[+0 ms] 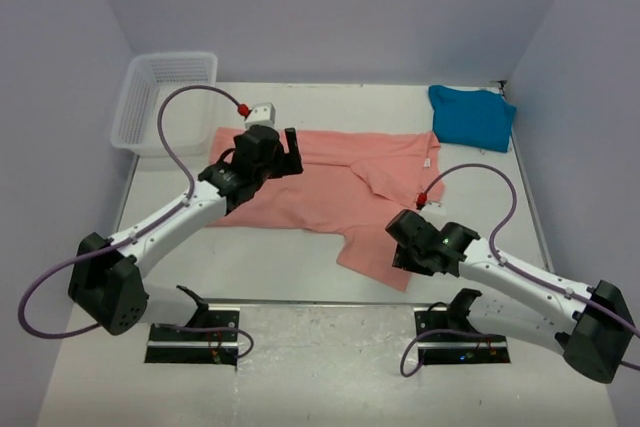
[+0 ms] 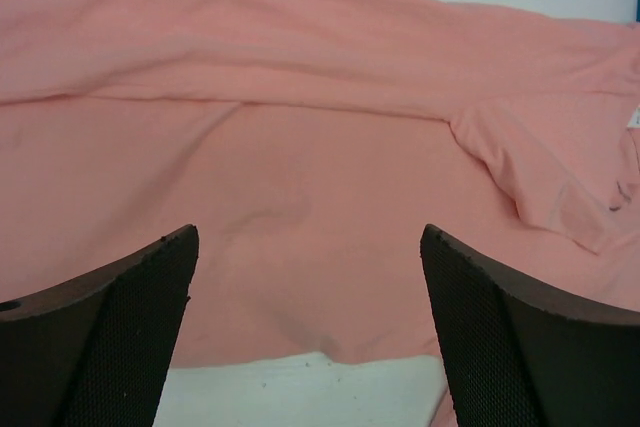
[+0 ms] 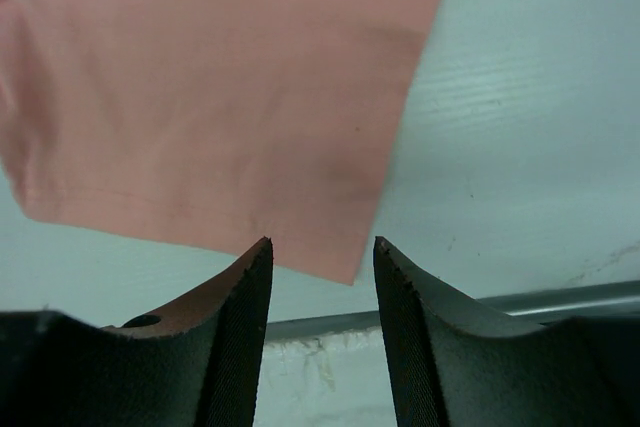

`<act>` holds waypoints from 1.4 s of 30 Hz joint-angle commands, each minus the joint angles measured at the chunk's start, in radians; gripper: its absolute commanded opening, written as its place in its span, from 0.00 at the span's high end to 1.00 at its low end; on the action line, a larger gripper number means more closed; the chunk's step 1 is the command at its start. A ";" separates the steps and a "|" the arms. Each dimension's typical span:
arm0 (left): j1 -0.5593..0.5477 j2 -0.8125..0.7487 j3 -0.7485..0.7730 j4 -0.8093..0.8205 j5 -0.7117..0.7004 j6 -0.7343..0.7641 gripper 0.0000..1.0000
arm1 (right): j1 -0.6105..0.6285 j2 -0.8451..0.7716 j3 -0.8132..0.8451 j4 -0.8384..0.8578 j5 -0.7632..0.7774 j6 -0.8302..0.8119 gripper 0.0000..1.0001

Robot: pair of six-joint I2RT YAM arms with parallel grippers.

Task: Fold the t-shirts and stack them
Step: Fold the flattened tshirt in 1/3 of the way, then grap the side of the flattened tshirt closest away from the robot with both arms

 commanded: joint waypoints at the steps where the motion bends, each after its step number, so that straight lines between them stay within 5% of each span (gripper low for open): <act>1: -0.037 -0.111 -0.090 0.021 -0.106 -0.078 0.09 | 0.039 -0.037 -0.062 -0.061 0.071 0.261 0.54; 12: -0.094 -0.209 -0.239 0.047 -0.001 -0.077 0.10 | 0.203 0.066 -0.078 -0.132 0.024 0.499 0.61; 28: -0.098 -0.326 -0.308 0.054 0.075 -0.055 0.10 | 0.214 0.046 -0.122 -0.047 0.015 0.625 0.64; 42: -0.098 -0.396 -0.279 0.014 0.098 -0.029 0.10 | 0.227 0.221 -0.130 0.075 -0.005 0.744 0.69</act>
